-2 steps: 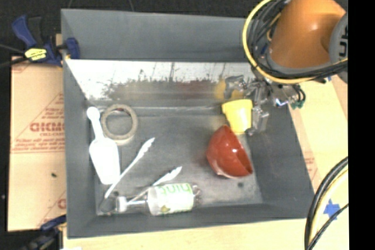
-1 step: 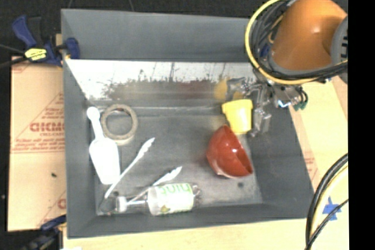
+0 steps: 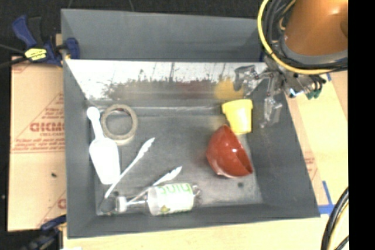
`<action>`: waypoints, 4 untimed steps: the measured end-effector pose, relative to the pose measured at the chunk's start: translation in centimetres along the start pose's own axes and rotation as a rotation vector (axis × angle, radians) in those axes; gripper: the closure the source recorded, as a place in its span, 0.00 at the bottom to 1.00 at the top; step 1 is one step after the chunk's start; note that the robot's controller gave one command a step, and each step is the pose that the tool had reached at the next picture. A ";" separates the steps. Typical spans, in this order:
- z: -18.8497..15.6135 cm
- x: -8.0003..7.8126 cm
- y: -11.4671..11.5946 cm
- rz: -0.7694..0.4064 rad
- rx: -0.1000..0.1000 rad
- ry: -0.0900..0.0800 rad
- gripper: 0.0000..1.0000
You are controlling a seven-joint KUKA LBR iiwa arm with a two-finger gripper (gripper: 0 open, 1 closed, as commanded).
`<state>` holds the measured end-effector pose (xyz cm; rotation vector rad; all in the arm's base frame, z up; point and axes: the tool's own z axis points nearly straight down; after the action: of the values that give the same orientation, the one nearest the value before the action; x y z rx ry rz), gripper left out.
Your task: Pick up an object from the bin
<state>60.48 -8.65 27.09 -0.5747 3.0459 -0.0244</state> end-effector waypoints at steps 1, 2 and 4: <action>5.6 -0.1 1.7 -0.015 -0.008 0.012 0.00; 4.7 1.7 2.1 0.089 -0.001 -0.002 0.00; 3.7 1.3 2.8 0.075 -0.009 0.011 0.00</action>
Offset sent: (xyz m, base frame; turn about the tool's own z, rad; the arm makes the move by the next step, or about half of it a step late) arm -0.0247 0.0142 -0.0476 0.1039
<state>58.37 -6.56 23.32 -0.4620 3.0769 -0.0115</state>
